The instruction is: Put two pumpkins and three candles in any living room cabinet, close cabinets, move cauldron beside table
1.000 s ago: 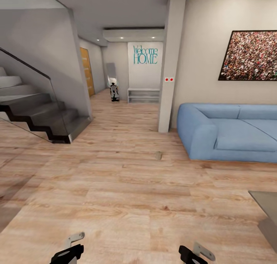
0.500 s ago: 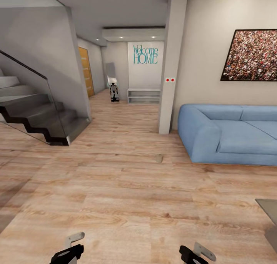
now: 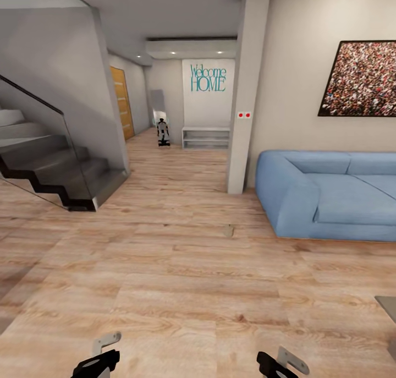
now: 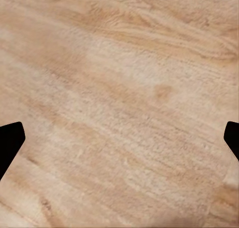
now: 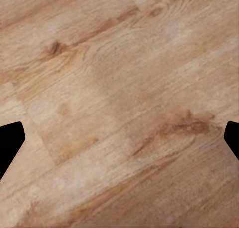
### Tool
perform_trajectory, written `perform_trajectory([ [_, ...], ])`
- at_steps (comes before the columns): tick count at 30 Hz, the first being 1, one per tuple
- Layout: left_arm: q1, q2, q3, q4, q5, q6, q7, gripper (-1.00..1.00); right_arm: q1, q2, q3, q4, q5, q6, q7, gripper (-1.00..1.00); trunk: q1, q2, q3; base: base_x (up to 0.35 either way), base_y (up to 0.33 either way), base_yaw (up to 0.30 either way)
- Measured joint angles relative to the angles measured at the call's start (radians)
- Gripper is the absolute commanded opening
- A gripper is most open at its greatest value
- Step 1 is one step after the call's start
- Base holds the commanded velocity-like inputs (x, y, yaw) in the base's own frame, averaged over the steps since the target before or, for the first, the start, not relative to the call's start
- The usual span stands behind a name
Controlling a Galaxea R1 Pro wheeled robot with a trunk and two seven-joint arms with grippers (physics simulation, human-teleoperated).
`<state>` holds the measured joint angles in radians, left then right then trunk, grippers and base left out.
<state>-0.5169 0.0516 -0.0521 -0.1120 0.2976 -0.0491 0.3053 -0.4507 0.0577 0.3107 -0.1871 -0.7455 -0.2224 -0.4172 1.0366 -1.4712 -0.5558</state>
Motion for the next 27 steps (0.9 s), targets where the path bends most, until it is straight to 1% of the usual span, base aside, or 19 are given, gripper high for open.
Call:
perform_trajectory([
  [27,0.0,-0.001,0.0,0.0,0.0,0.0,0.0,1.0,0.0,0.003,0.0,0.0,0.001,0.0,0.0,1.0,0.0,0.0,0.0,0.15,0.0,0.0],
])
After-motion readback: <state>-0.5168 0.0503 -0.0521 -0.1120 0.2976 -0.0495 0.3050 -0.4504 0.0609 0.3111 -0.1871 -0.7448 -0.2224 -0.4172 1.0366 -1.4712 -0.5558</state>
